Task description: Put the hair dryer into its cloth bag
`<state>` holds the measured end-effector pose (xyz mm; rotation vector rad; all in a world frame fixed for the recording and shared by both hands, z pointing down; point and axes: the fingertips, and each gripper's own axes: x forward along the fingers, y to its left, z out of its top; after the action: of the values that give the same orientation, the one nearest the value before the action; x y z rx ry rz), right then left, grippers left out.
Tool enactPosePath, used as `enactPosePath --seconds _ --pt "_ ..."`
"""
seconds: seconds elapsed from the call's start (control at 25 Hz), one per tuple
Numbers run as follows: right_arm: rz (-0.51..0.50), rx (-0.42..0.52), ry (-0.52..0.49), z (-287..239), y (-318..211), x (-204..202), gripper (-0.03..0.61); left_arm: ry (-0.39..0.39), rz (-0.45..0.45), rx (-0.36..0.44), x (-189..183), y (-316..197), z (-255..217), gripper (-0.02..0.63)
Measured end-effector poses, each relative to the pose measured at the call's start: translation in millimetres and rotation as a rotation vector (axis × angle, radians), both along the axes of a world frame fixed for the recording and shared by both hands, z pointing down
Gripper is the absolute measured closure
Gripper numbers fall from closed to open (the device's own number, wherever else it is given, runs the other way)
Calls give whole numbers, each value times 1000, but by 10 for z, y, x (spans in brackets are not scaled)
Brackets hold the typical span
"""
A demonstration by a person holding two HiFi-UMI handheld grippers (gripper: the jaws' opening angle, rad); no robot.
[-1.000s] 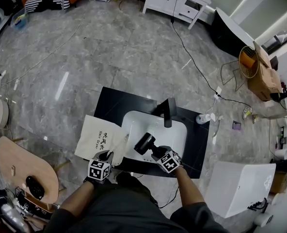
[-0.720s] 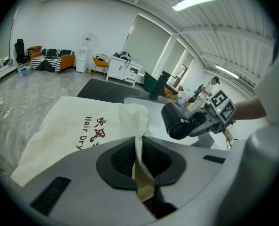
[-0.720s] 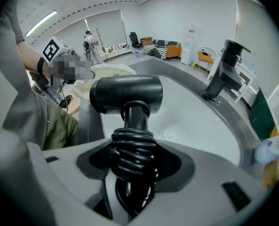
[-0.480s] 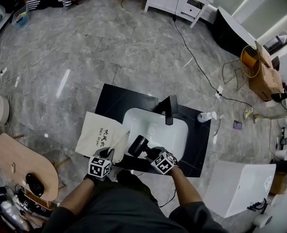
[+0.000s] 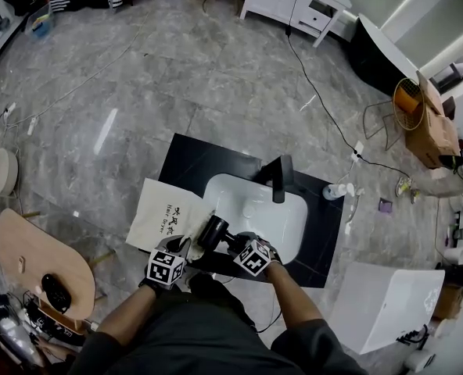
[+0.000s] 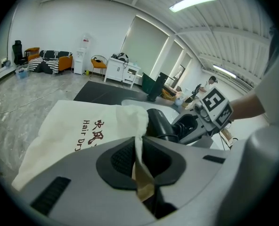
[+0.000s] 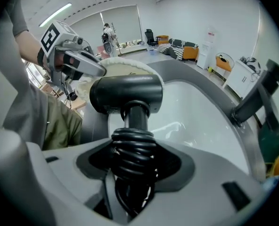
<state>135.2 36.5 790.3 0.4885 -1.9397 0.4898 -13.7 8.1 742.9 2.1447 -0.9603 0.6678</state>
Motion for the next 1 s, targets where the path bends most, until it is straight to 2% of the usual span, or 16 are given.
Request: enactPosePath --seconds 0.52,1.0 --pt "-102 21 48 88 -478 -587 336 31 33 23 44 -73 -86 586" --pt "-146 72 58 97 -798 -1170 336 41 213 36 145 34 -143 588"
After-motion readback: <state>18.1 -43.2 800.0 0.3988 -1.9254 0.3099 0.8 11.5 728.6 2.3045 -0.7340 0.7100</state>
